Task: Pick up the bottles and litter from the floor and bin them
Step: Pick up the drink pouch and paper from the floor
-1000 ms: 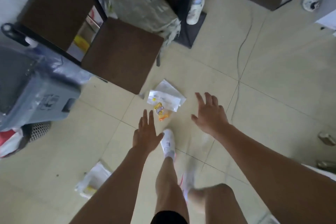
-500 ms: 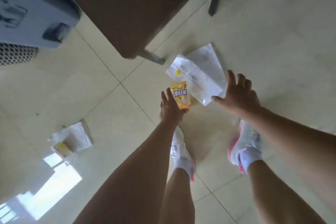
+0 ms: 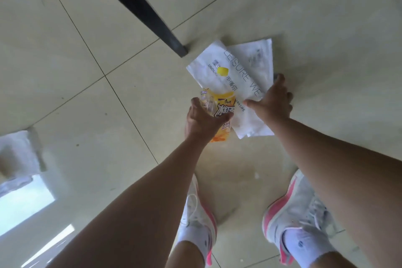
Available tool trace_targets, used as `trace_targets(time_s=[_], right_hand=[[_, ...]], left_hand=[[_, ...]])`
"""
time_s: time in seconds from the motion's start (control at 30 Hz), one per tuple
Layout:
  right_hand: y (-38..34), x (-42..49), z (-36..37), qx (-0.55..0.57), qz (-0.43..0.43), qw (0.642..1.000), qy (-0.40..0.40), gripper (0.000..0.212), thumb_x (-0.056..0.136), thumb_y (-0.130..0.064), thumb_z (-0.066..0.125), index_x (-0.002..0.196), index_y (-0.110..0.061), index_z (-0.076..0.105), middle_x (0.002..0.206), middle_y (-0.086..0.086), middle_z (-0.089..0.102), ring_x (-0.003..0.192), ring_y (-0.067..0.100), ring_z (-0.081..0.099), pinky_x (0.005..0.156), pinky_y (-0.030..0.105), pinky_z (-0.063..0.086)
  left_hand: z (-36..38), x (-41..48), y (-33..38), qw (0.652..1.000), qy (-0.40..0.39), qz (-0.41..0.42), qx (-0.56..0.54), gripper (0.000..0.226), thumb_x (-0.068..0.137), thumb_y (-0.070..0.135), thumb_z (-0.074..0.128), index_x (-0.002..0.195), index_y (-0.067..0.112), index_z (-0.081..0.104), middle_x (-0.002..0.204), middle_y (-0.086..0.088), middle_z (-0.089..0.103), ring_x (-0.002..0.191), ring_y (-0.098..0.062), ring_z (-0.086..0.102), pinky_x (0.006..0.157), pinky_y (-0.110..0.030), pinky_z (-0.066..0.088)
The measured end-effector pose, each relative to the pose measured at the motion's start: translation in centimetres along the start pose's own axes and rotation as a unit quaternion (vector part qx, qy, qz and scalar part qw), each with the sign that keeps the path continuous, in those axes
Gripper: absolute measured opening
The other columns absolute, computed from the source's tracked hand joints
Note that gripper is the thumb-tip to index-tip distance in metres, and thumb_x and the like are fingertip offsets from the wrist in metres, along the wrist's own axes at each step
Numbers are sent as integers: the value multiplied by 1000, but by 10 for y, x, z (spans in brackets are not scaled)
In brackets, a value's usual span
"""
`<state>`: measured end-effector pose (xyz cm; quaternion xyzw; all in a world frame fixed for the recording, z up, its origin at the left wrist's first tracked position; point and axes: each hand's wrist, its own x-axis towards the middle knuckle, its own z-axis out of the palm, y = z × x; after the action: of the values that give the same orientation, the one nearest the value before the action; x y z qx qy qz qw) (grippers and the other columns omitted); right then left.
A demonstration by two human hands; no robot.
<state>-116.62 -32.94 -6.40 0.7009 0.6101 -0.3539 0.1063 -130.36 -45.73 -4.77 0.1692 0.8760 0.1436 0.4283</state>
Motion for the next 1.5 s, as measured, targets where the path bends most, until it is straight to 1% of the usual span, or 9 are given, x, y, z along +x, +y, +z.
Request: trace_targets(time_s=[0.13,0.23,0.47,0.57,0.77,0.97,1.2,1.33,1.5], right_hand=[[-10,-4,-8,56,-23,997,-41,41,79,-26,82,112,-8,65,104,10,69,104,32,66,79,35,50],[-20,-32,-41,41,-88,992,-76,15,90,-18,64,104,-11,66,91,2,64,90,28,62,66,27,40],[-91,-167,-212,-175,-224,949,-138,42,91,-13,49,133,-10,45,96,15,61,86,40,60,69,37,42],[-139,-245,-293,-226,-289,917,-156,37,87,-9,51,123,-10,44,78,12,54,72,39,53,64,37,39],[-242,-389,-431,-264,-411,858,-158,30,90,-12,47,120,-13,43,76,8,51,70,38,53,59,37,39],[-336,-537,-517,-254,-537,788,-160,11,96,-22,42,107,-20,41,95,21,59,88,43,57,69,40,36],[-395,-692,-499,-272,-671,666,-179,17,99,-29,42,109,-16,46,91,14,59,79,35,54,66,39,39],[-407,-777,-450,-287,-709,616,-187,20,96,-32,47,89,-13,45,80,7,56,75,36,56,61,37,39],[-419,-876,-363,-317,-740,562,-188,24,94,-34,51,87,-11,52,79,5,55,74,34,54,62,36,39]], left_hand=[[-12,-7,5,999,-11,-34,-23,89,63,63,86,127,19,43,110,6,51,118,-26,57,85,-31,44],[-42,-31,14,997,1,-59,-44,84,62,65,85,119,22,41,108,5,52,114,-28,59,87,-37,52],[-187,-174,78,994,15,-100,-49,83,70,62,81,127,16,40,129,-6,57,123,-30,56,100,-44,48],[-267,-261,113,992,30,-124,-15,78,73,60,76,126,16,40,128,-8,59,124,-32,55,101,-43,40],[-398,-431,156,979,98,-174,-50,77,73,62,72,125,15,40,127,-5,55,127,-29,48,101,-45,35],[-452,-619,144,940,200,-245,-129,78,72,61,73,128,15,43,130,-4,52,129,-28,47,99,-46,36],[-460,-743,79,900,251,-315,-163,81,71,66,72,128,16,46,127,-6,54,126,-28,51,98,-45,39],[-467,-787,21,884,252,-350,-181,83,69,67,75,127,15,47,126,-5,56,124,-28,54,100,-44,41],[-476,-821,-76,869,236,-382,-210,92,67,69,76,133,12,47,131,-9,56,125,-30,53,100,-44,44]])
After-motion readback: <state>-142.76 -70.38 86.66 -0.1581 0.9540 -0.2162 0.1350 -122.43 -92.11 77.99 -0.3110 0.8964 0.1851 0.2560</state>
